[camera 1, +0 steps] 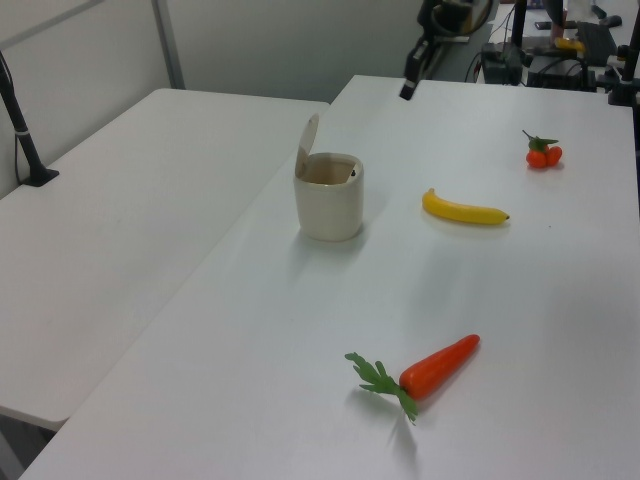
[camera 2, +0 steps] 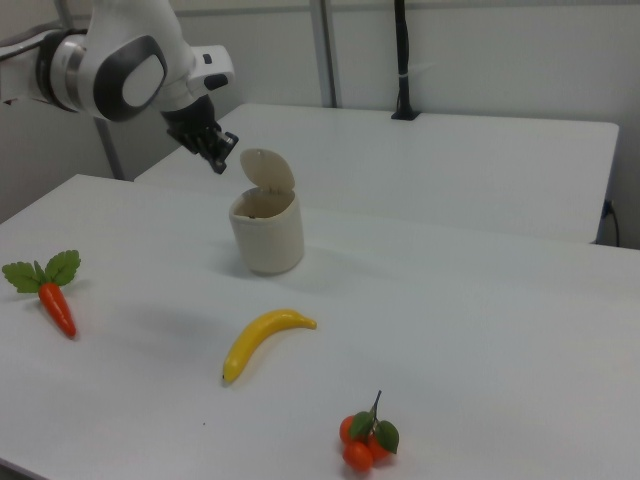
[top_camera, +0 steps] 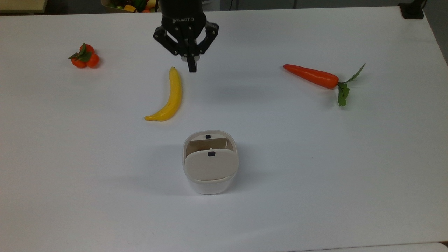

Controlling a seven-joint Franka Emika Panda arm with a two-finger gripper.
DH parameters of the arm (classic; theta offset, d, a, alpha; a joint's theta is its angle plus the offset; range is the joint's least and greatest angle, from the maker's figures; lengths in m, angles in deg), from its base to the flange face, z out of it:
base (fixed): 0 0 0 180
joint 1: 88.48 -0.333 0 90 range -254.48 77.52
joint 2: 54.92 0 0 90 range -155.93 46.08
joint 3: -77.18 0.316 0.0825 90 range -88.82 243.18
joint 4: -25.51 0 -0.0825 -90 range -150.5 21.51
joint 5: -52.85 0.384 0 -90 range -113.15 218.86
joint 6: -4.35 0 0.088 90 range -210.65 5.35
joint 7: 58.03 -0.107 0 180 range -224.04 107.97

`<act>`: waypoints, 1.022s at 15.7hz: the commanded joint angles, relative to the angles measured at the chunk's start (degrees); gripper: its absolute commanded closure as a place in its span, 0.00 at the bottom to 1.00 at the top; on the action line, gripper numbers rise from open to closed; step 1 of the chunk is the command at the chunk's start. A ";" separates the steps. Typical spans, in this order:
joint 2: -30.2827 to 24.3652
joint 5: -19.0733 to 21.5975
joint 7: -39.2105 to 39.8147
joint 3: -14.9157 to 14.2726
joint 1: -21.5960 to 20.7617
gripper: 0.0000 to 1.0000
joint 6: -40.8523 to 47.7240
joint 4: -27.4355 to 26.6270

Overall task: Close garbage bin
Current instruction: 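Move the gripper toward the raised lid of the cream bin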

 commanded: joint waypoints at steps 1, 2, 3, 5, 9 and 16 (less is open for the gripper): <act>2.69 1.12 0.62 -0.11 -0.07 1.00 -7.07 1.79; 3.83 1.12 0.44 -0.11 -0.16 1.00 -8.39 2.93; 4.88 1.21 0.27 -0.11 -0.25 1.00 -9.88 3.99; 6.47 1.91 0.18 -0.03 -0.51 1.00 -13.83 5.31; 9.90 2.88 0.00 2.08 -0.60 1.00 -20.96 7.07; 16.14 2.79 -1.41 3.40 -0.52 1.00 -34.67 9.27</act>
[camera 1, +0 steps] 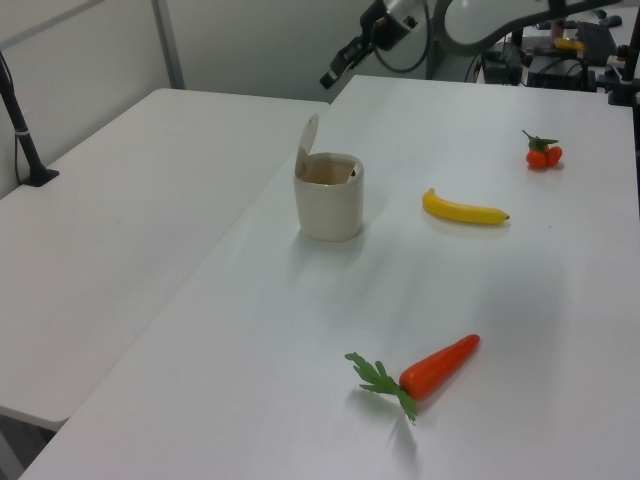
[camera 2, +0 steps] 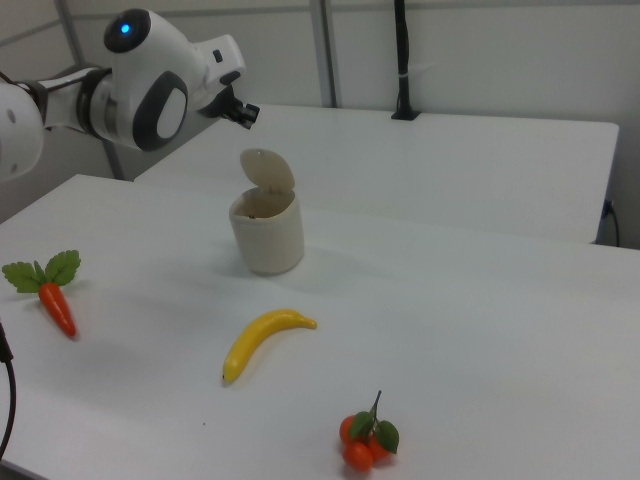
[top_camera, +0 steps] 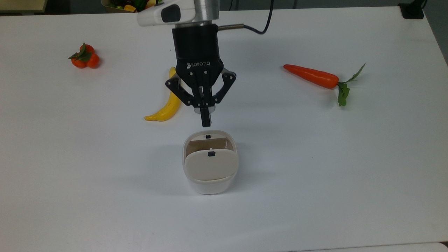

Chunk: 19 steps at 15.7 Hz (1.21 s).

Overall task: Close garbage bin
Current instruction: 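Move the gripper toward the raised lid of the cream bin, then push the raised lid down with the gripper fingertips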

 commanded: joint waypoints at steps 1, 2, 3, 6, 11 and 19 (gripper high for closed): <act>3.84 0.95 -0.31 0.89 -0.24 1.00 -6.50 1.62; 4.80 0.86 -0.31 1.41 -0.24 1.00 -8.25 1.70; 5.60 0.86 -0.31 1.77 -0.15 1.00 -10.01 1.71; 7.80 0.51 -0.31 1.77 -0.06 1.00 -12.92 1.71; 9.12 0.51 -0.31 1.77 0.20 1.00 -14.33 2.41; 7.89 -0.11 0.39 1.77 0.38 1.00 -14.51 -0.84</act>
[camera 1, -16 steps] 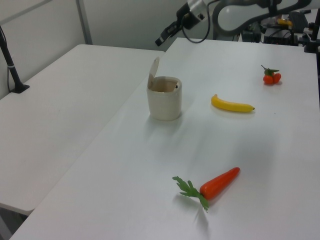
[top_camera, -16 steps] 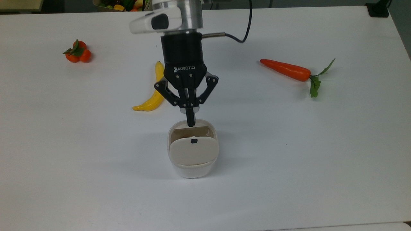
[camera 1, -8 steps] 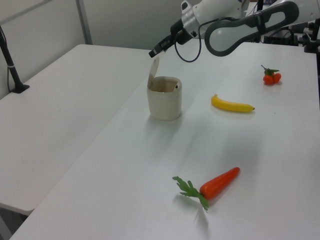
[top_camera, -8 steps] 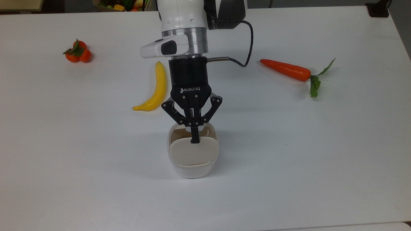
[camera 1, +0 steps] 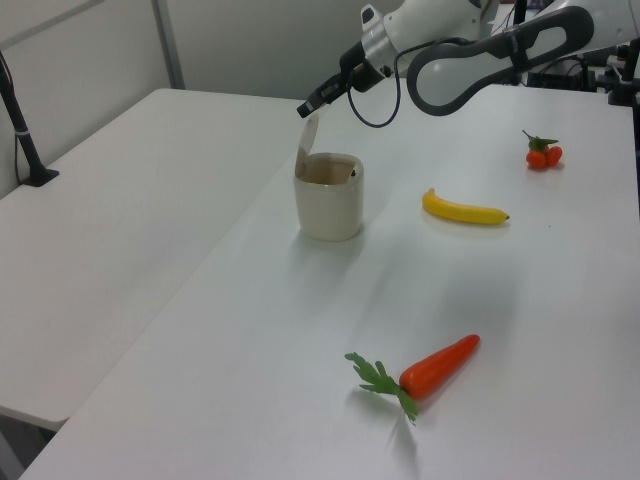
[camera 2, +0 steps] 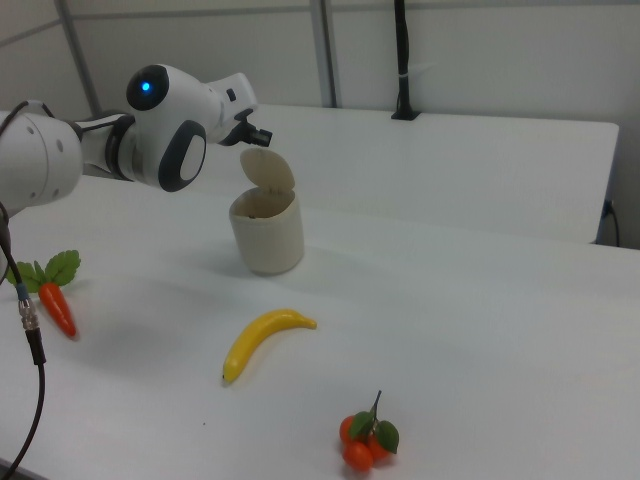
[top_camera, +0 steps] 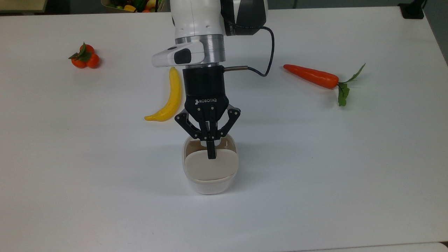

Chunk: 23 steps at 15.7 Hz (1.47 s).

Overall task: Close garbage bin
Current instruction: 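Push the raised lid down with the gripper fingertips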

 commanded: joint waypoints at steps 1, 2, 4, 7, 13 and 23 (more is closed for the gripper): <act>-0.91 -0.10 0.30 0.06 0.01 1.00 -1.34 -2.38; -1.44 -0.10 0.30 0.06 0.09 1.00 -1.16 -2.47; -2.49 -0.10 0.30 0.06 0.27 1.00 -0.98 -4.05; -3.81 -0.19 0.65 0.06 0.18 1.00 -0.90 -6.51; -6.71 -0.27 1.35 0.06 0.01 1.00 -0.72 -12.14; -7.07 -0.27 2.32 0.06 0.18 1.00 1.30 -15.22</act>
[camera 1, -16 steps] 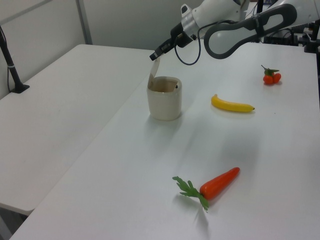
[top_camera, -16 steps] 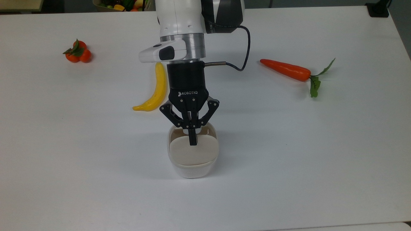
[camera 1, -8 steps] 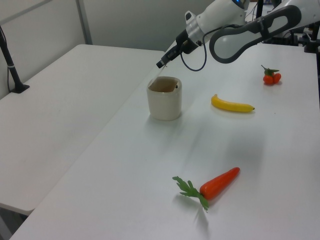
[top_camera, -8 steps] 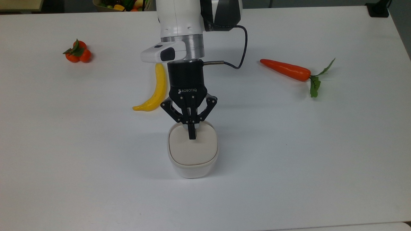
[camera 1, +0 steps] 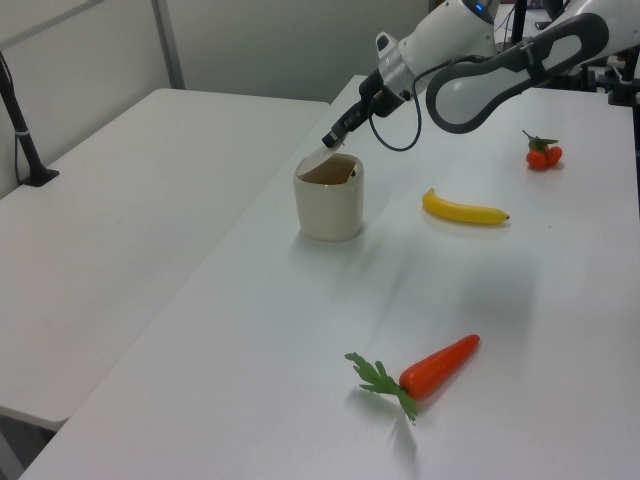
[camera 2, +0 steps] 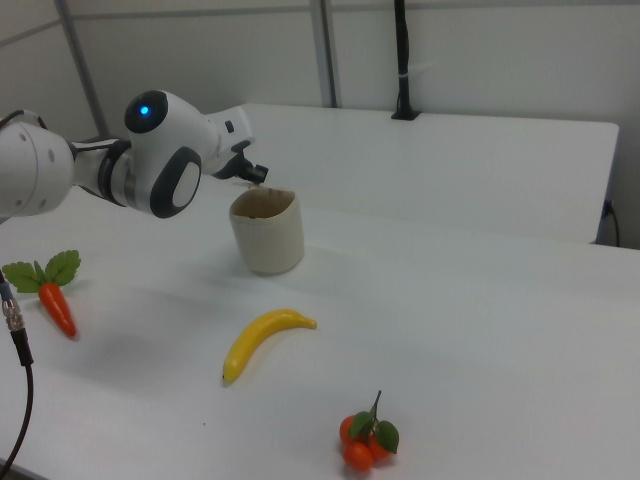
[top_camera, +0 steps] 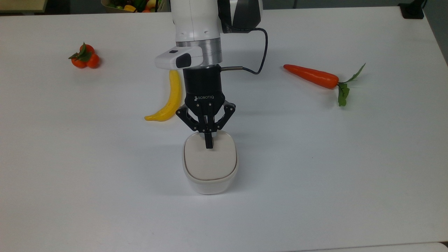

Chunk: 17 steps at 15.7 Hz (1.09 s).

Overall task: Close garbage bin
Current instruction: 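Press the lid flat onto the bin rim with the gripper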

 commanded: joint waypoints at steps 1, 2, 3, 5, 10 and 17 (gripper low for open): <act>-2.97 -0.21 1.92 0.06 0.01 1.00 2.16 -3.90; -3.15 -0.21 2.01 0.06 0.01 1.00 3.21 -3.90; -3.41 -0.21 2.27 -0.03 0.01 1.00 4.53 -3.90; -3.50 -0.21 2.36 0.06 0.01 1.00 6.64 -3.90; -3.15 -0.21 3.59 -0.03 0.01 1.00 9.46 -3.90; -2.01 -0.21 4.74 -0.03 0.19 1.00 9.46 -3.90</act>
